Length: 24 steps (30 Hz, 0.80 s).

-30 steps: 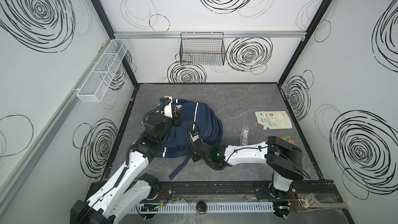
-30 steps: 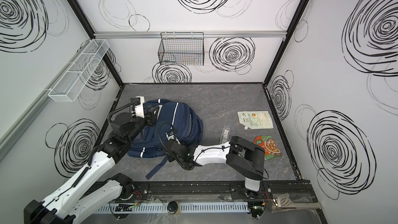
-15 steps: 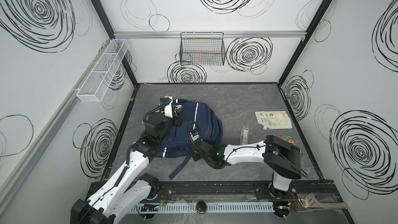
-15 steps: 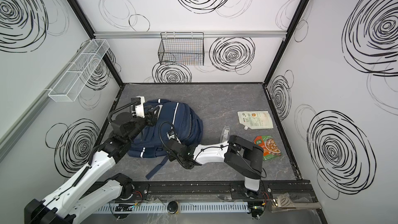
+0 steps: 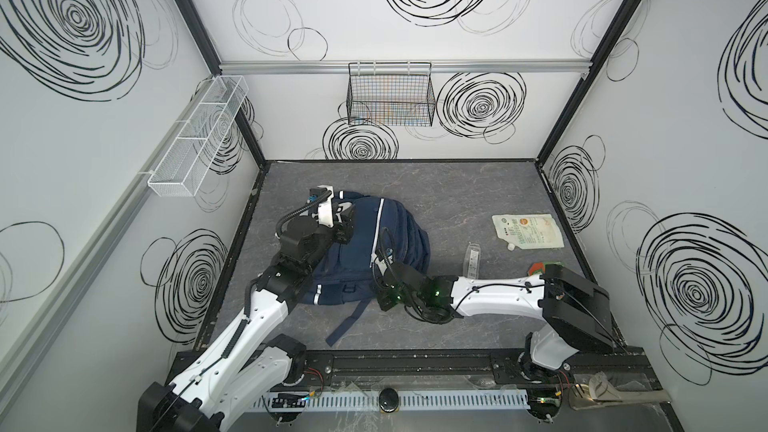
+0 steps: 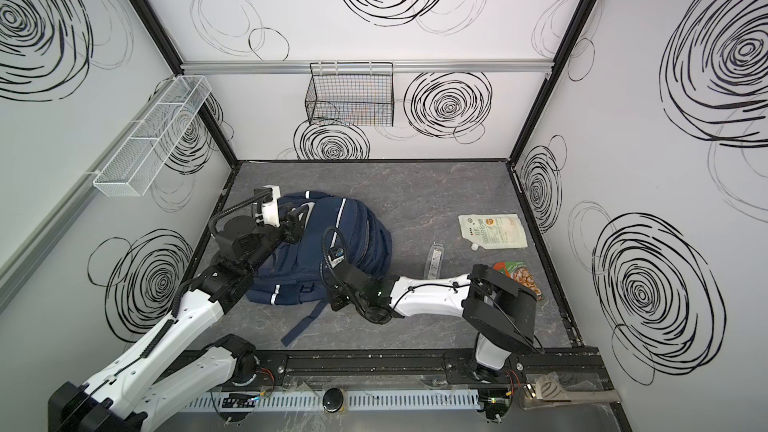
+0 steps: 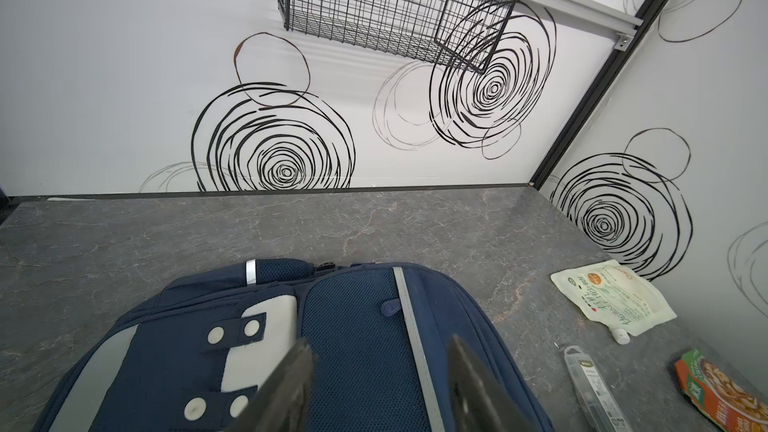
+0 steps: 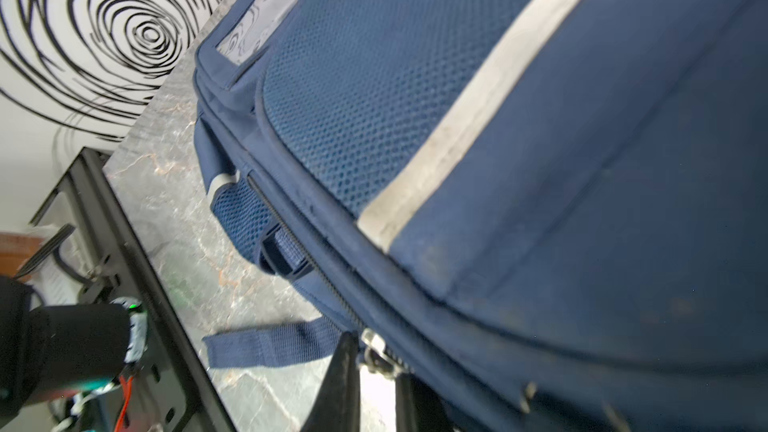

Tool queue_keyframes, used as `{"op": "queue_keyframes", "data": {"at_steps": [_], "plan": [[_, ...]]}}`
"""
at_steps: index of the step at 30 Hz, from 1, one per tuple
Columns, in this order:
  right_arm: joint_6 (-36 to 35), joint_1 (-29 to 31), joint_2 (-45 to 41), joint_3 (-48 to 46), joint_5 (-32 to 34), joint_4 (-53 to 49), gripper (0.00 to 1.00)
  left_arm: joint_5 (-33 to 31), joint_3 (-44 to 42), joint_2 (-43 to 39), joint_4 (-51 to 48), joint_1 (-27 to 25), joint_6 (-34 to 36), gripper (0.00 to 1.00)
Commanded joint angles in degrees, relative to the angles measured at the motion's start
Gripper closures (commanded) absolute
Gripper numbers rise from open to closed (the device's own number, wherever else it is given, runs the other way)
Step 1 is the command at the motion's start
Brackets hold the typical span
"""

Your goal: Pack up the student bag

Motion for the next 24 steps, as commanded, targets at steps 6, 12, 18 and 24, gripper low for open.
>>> {"op": "queue_keyframes", "data": {"at_steps": [6, 12, 18, 24], "plan": [[2.92, -7.19, -5.92, -3.80, -16.29, 0.34, 1.00, 11.15, 1.79, 0.92, -15.46, -8.83, 34.38, 0.32], [2.69, -10.51, -10.31, -8.21, -20.74, 2.25, 1.00, 11.87, -1.21, 0.22, -23.54, -12.36, 42.72, 0.32], [0.72, -13.16, -11.61, -9.03, -26.09, 3.22, 1.00, 19.14, -8.39, -4.40, -18.22, -14.58, 49.55, 0.34], [0.15, -13.25, -12.54, -8.38, -30.07, 5.37, 1.00, 16.71, -10.27, -1.80, -16.28, -17.00, 49.34, 0.37]]}}
